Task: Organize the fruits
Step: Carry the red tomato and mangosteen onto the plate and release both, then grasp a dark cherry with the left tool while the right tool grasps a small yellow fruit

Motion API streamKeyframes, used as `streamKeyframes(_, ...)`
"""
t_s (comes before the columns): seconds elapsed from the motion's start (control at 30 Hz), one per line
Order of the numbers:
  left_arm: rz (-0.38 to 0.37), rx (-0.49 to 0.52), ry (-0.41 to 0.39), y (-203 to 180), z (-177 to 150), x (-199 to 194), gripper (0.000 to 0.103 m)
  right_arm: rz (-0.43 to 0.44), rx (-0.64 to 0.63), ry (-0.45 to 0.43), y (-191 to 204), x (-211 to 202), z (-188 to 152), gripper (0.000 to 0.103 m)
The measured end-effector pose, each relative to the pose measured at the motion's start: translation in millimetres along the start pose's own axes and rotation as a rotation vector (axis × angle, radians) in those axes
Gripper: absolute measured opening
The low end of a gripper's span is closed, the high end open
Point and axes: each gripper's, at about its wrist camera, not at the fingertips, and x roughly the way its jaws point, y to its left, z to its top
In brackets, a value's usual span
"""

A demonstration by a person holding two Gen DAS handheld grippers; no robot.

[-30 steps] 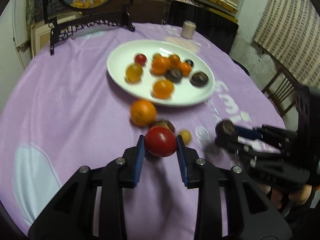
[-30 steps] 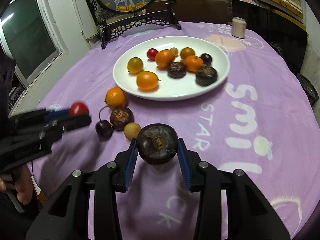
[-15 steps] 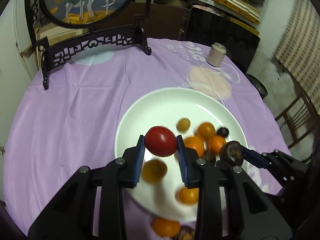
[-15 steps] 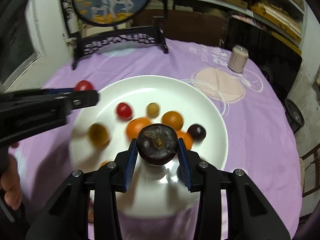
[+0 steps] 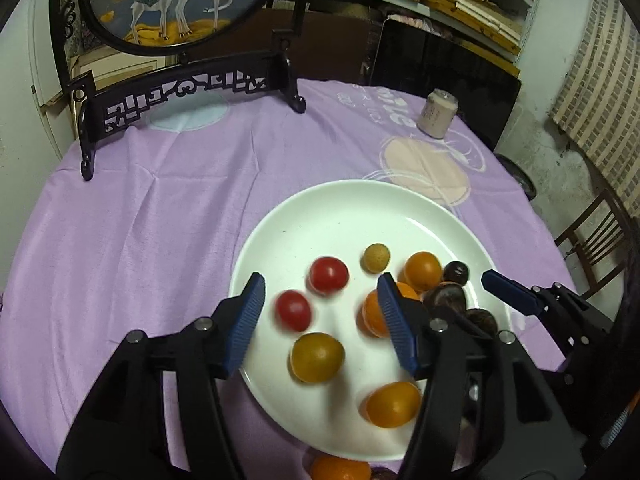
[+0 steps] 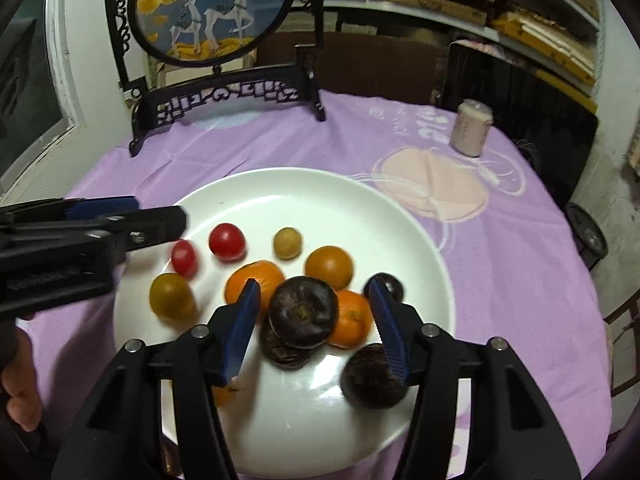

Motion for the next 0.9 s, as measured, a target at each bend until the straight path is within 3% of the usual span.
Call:
streamKeyframes(0.2, -0.021, -0.032, -0.028, 5.5, -20.5, -32.3, 0.064, -0.002, 0.083, 0.010, -18.9, -23.5, -20.7, 0.057)
streamKeyframes(0.27, -0.014, -0.032, -0.048, 6.9, -38.3, -50.1, 0.071, 0.017, 0.080, 0.007, -18.5, -44.5, -37.3, 0.058)
streamKeyframes(0.37, -0.031, -0.034, -0.066, 10.4, -73.0, -74.7, 0.073, 0.059, 0.085, 0.018, -14.1, -75.2, -74.0, 0.068)
streamKeyframes(0.53, -0.057, -0.040, -0.039, 17.5, -121.8, -96.9, 0.073, 0.107, 0.082, 0.091, -1.5, -90.0, -109.3, 0.068)
streamKeyframes(0.9, -0.047, -0.028, -0.001, 27.4, -163.1, -112.6, 0.082, 0.182, -0.007, 0.135, 46.2, -90.6, -118.7, 0.068)
